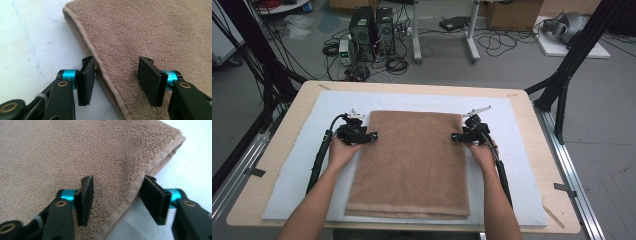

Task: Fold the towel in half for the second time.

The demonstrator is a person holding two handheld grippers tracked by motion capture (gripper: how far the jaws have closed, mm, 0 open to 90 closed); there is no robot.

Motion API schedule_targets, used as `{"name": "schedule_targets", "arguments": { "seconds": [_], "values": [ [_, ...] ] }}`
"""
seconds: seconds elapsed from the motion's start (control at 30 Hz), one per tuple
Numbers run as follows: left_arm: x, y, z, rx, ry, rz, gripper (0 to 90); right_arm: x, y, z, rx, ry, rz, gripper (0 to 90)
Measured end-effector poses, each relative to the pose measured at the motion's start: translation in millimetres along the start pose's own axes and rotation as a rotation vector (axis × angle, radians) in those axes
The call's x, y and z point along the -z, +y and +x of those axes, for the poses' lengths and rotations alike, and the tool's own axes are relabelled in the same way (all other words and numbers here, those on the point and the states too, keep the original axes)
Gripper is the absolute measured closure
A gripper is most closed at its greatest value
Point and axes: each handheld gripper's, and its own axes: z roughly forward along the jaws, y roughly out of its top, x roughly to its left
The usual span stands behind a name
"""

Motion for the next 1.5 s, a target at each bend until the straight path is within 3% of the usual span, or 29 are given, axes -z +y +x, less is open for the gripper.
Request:
{"name": "schedule_targets", "arguments": {
  "seconds": [0.23,0.33,0.5,0.63,0.9,0.97,1.1,1.23,1.33,1.43,1.5],
  "values": [
    [1.0,0.7,3.5,0.034,-0.038,0.001,64.3,-0.4,0.3,-1.1,-0.013,0.108,-0.008,76.6],
    [1.7,1.2,1.7,0.023,-0.057,0.005,74.2,0.9,0.2,-2.9,-0.014,0.133,-0.012,79.4],
    [7.9,2.9,4.6,0.038,-0.067,-0.01,78.6,8.3,2.7,-2.5,0.001,0.146,-0.021,80.6],
    [18.7,8.6,2.2,0.037,-0.06,-0.061,79.4,22.3,7.9,-1.9,0.007,0.168,-0.085,80.8],
    [55.7,14.6,4.1,0.004,-0.069,-0.152,80.0,59.4,27.3,15.5,0.094,0.176,-0.172,80.8],
    [64.9,13.3,1.4,-0.007,-0.068,-0.177,80.0,66.0,27.4,21.3,0.113,0.188,-0.173,80.8],
    [74.6,1.4,-9.2,-0.051,-0.079,-0.17,80.0,72.7,18.0,32.2,0.158,0.203,-0.147,80.6],
    [81.7,-18.6,-18.2,-0.074,-0.109,-0.162,80.0,69.3,-1.5,34.4,0.133,0.246,-0.096,80.4],
    [89.9,-33.6,-24.3,-0.091,-0.132,-0.163,79.8,71.4,-16.4,42.3,0.162,0.264,-0.074,80.2],
    [98.4,-49.1,-30.5,-0.118,-0.161,-0.144,79.7,77.4,-29.7,51.9,0.175,0.281,-0.078,80.3],
    [103.1,-61.7,-32.9,-0.107,-0.184,-0.139,79.5,80.7,-39.6,57.1,0.176,0.298,-0.091,80.3]
  ]
}}
